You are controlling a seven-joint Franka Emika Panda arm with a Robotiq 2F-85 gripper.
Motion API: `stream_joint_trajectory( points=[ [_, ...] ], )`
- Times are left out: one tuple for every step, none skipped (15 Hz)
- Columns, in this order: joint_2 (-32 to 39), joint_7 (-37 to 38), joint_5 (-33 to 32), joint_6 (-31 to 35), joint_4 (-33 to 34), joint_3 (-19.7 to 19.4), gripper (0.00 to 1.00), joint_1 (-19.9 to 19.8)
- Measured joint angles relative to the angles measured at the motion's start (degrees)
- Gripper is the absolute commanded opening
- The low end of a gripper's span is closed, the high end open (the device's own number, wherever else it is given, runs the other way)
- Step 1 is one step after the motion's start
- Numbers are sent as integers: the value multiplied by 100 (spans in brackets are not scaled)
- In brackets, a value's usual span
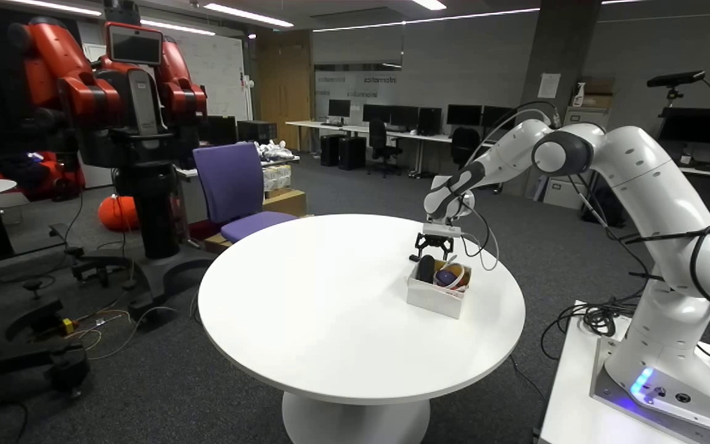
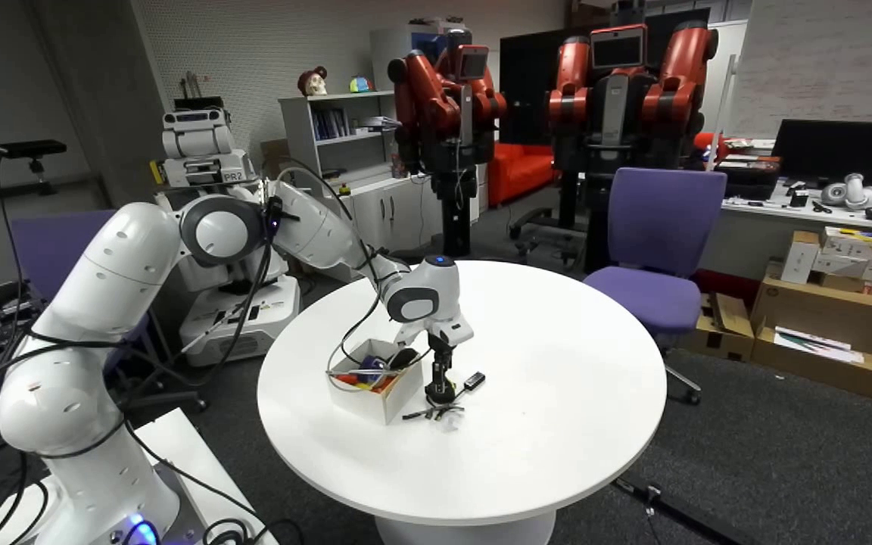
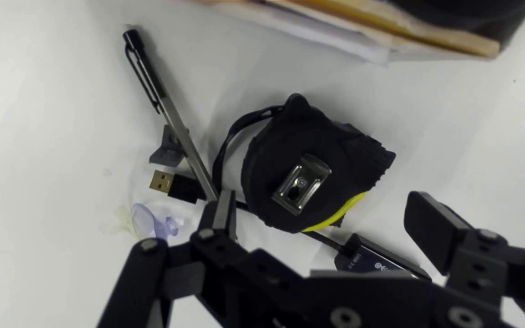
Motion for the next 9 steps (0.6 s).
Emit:
stream_joint_trajectory(
  points=[
    [38, 166, 3, 0, 11, -10, 100, 16],
    [71, 330, 5, 0, 12, -19, 100, 27],
    [98, 487, 5, 0, 12, -25, 100, 30],
    [116, 633, 6, 0, 12, -34, 100, 30],
    [125, 767, 6, 0, 12, -49, 100, 30],
    [126, 891, 7, 1, 12, -66, 100, 29],
    [126, 998, 9, 9, 12, -81, 100, 27],
    [126, 1092, 9, 16, 12, -91, 100, 27],
    [126, 1161, 9, 17, 12, -97, 100, 27]
  ],
)
